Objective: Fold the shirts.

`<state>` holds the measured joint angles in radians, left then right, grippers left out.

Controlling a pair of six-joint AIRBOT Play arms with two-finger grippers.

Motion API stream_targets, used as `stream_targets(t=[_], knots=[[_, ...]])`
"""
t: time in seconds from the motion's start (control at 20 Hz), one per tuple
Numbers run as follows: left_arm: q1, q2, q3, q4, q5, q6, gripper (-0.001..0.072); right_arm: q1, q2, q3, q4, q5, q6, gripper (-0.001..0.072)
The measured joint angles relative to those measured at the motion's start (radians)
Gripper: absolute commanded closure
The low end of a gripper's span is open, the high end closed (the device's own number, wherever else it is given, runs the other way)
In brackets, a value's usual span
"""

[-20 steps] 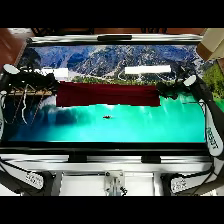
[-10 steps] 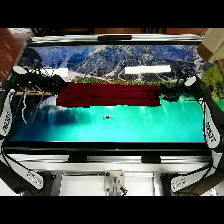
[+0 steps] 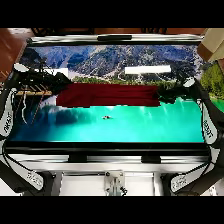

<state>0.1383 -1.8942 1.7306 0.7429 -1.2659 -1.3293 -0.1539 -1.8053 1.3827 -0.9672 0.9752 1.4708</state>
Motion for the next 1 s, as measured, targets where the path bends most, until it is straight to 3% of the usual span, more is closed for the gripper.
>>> stream_targets(t=[0.4, 0.45, 0.5, 0.6, 0.65, 1.0], knots=[[-0.13, 0.05, -0.008, -0.03, -0.14, -0.001, 0.0123, 0.029, 0.157, 0.0, 0.043, 0.067, -0.051, 0.0655], [-0.166, 0.053, -0.02, -0.034, -0.15, -0.007, 0.0191, 0.031, 0.201, 0.0, 0.038, 0.086, -0.05, 0.0655], [-0.212, 0.054, -0.04, -0.037, -0.154, -0.015, 0.0346, 0.034, 0.246, 0.0, 0.028, 0.124, -0.05, 0.0655], [-0.308, 0.055, -0.084, -0.036, -0.132, -0.016, 0.0586, 0.042, 0.338, 0.0, 0.013, 0.197, -0.036, 0.0654], [-0.354, 0.055, -0.099, -0.037, -0.103, -0.007, 0.0672, 0.044, 0.383, 0.0, -0.003, 0.238, -0.02, 0.0654], [-0.583, 0.045, -0.138, -0.076, 0.124, -0.007, 0.0673, 0.05, 0.682, 0.0, -0.146, 0.515, 0.091, 0.0654]])
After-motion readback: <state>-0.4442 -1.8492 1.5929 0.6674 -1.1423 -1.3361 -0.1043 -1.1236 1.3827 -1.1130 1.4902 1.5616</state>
